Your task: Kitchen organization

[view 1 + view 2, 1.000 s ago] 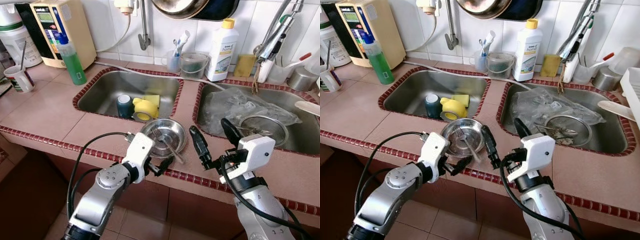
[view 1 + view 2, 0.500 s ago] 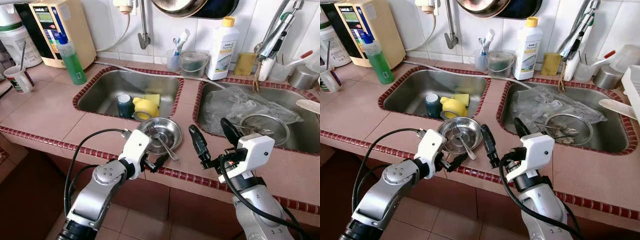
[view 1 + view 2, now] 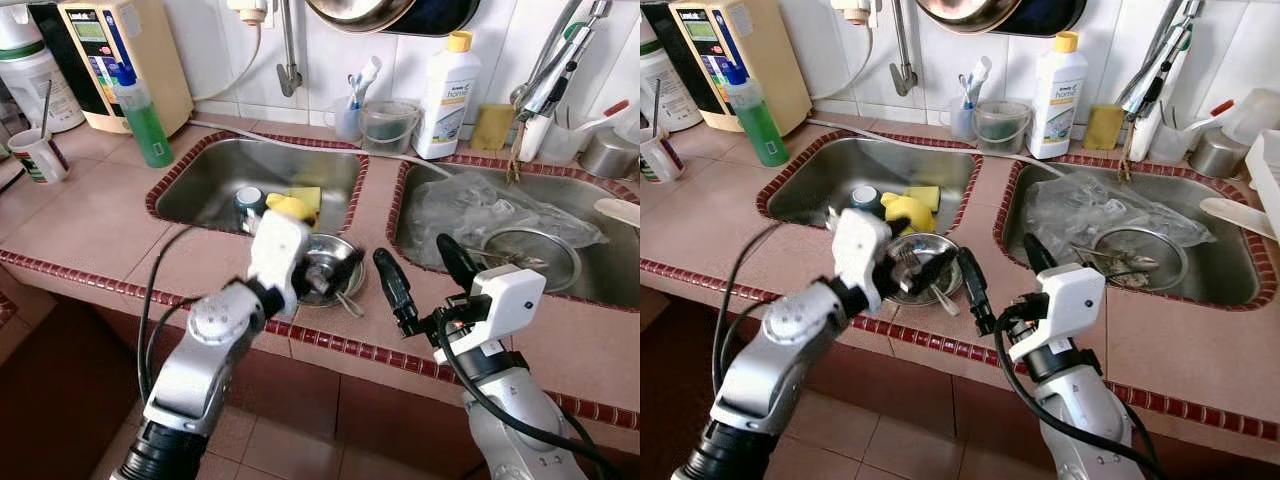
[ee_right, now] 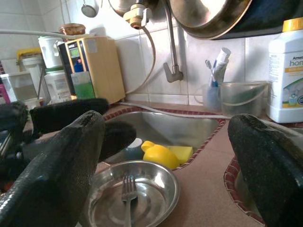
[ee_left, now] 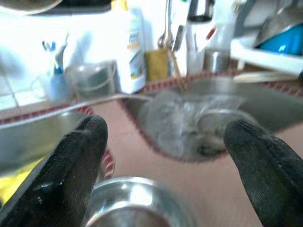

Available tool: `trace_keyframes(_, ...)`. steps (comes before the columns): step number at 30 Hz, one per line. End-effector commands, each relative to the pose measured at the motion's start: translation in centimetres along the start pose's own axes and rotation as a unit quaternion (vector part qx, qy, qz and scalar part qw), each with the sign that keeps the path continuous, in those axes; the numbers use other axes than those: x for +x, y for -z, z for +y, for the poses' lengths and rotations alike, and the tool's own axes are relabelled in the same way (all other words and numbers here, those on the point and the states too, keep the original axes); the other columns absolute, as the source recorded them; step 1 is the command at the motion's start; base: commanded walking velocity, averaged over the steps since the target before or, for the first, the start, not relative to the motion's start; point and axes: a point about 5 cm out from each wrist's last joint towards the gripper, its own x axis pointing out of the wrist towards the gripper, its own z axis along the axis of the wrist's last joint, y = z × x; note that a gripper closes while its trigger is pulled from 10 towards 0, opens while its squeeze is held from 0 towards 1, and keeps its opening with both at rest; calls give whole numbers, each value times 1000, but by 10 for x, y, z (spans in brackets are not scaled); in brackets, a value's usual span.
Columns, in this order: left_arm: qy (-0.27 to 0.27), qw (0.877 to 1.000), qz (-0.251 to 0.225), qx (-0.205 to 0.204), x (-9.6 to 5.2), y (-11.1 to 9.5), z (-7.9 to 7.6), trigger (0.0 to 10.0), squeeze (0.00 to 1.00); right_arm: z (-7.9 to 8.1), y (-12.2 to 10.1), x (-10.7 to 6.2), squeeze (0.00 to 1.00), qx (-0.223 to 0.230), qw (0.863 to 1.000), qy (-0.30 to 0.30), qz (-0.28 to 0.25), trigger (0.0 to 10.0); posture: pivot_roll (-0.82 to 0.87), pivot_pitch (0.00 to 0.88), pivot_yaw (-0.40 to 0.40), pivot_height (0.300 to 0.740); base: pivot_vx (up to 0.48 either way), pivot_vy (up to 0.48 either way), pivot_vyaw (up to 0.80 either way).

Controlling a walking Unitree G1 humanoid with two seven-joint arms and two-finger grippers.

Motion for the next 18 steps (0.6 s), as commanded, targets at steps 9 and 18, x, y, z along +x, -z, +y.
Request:
trace_keyframes(9, 9, 999, 40, -35, -10, 12, -8, 10000, 0, 4, 8, -2, 0, 8, 999, -25, 20, 10000, -100, 50, 73, 740, 0, 0, 0)
trace_keyframes(18, 7, 997, 67, -39, -10, 24, -19, 10000, 0, 9, 15, -10, 0, 25, 998, -48, 44, 10000, -107, 43, 76, 740, 0, 0, 0)
